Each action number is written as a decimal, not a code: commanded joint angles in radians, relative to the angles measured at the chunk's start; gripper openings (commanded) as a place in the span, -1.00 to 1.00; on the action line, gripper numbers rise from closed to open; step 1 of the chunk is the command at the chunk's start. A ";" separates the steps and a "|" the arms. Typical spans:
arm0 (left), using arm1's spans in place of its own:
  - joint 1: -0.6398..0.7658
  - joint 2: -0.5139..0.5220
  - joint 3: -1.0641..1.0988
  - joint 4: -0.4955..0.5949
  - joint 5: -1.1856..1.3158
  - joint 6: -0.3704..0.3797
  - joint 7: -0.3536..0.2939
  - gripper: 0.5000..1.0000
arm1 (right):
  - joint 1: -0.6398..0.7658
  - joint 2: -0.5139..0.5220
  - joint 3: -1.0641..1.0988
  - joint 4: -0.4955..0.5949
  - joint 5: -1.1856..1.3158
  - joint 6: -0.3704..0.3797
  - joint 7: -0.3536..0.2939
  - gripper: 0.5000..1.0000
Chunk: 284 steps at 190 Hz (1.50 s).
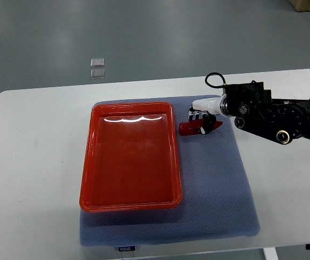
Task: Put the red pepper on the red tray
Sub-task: 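Carry the pepper with the right hand over the red tray and lower it, then open the right hand to release the pepper and lift away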
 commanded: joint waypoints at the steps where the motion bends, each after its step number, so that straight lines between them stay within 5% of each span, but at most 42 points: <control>1: 0.000 0.000 0.000 0.000 0.000 0.000 -0.001 1.00 | 0.004 0.000 0.000 0.000 0.001 0.009 0.000 -0.99; 66: 0.000 0.000 0.000 0.000 0.000 0.000 0.000 1.00 | 0.053 -0.017 0.011 0.000 0.002 0.011 0.003 -1.00; 112: 0.000 0.000 0.000 0.000 0.000 0.000 0.000 1.00 | 0.129 -0.002 0.049 0.008 0.005 0.000 0.063 -0.97; 197: 0.000 0.000 0.000 0.000 0.000 0.000 0.000 1.00 | 0.110 0.252 0.095 0.014 0.047 0.002 0.074 -0.88; 258: 0.000 0.000 0.000 0.000 0.000 0.000 -0.001 1.00 | 0.049 0.262 0.066 0.003 0.036 -0.003 0.074 -0.86; 275: 0.000 0.000 0.000 0.000 0.000 0.000 0.000 1.00 | 0.047 0.262 0.066 0.000 0.036 -0.004 0.075 -0.74; 284: 0.000 0.000 0.000 0.000 0.000 0.000 0.000 1.00 | 0.047 0.262 0.066 0.000 0.039 -0.006 0.075 -0.52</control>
